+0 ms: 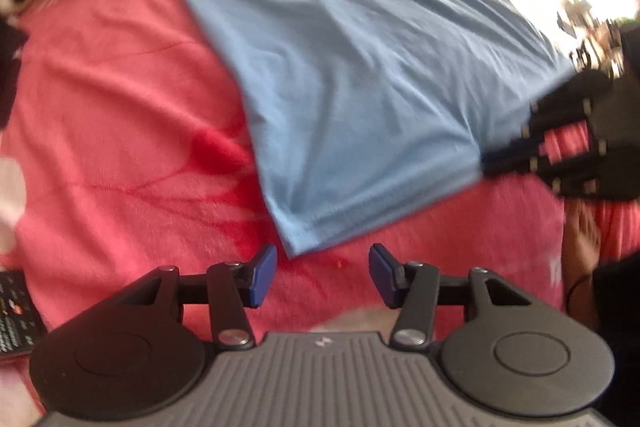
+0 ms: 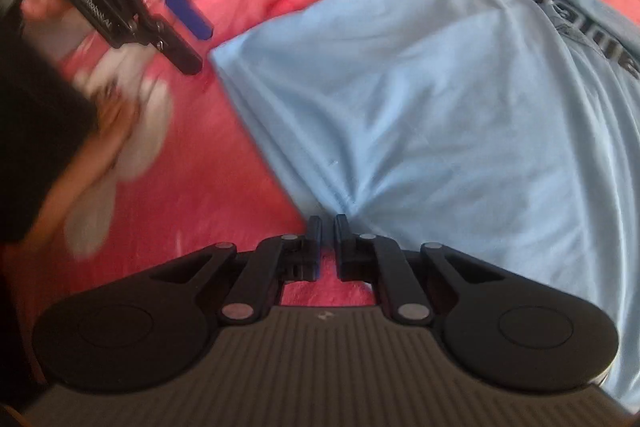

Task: Fold clothes

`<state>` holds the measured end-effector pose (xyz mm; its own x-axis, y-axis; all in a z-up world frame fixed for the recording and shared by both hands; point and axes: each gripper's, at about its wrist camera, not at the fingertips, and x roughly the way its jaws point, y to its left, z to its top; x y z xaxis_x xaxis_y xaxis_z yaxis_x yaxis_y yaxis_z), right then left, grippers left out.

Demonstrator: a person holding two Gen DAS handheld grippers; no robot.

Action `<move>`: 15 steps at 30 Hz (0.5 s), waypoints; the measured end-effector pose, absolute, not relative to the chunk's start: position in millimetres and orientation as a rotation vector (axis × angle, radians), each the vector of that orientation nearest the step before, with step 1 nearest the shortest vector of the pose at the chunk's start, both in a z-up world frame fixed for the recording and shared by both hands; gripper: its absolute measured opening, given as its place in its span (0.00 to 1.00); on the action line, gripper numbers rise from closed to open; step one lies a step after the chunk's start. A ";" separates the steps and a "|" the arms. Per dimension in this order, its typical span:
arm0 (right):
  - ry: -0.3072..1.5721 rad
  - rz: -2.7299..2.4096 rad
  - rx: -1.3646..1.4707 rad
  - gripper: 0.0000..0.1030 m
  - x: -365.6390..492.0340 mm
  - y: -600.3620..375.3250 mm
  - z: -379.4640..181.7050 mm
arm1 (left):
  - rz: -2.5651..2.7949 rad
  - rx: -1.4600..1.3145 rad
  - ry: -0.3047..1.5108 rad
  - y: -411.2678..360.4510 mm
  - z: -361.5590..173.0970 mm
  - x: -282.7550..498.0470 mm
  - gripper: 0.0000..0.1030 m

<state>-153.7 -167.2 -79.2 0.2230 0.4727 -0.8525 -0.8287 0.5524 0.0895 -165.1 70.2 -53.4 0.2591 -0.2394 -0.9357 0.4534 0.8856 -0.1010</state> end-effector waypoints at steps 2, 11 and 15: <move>0.973 0.945 -0.460 0.05 -155.4 -163.8 -72.3 | -0.494 0.241 1.214 68.7 -52.7 -171.2 0.51; 0.811 1.004 -0.559 0.23 -159.8 -133.4 -61.9 | -0.516 0.293 1.190 62.9 -51.9 -170.9 0.51; 0.791 1.035 -0.615 0.21 -164.1 -122.8 -70.5 | -0.514 0.297 1.194 64.3 -51.2 -172.1 0.51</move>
<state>-164.1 -122.8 -70.5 0.2881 0.5084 -0.8115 -0.9166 0.3918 -0.0799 -172.1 64.3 -51.2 0.2726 -0.2221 -0.9361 0.5273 0.8483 -0.0477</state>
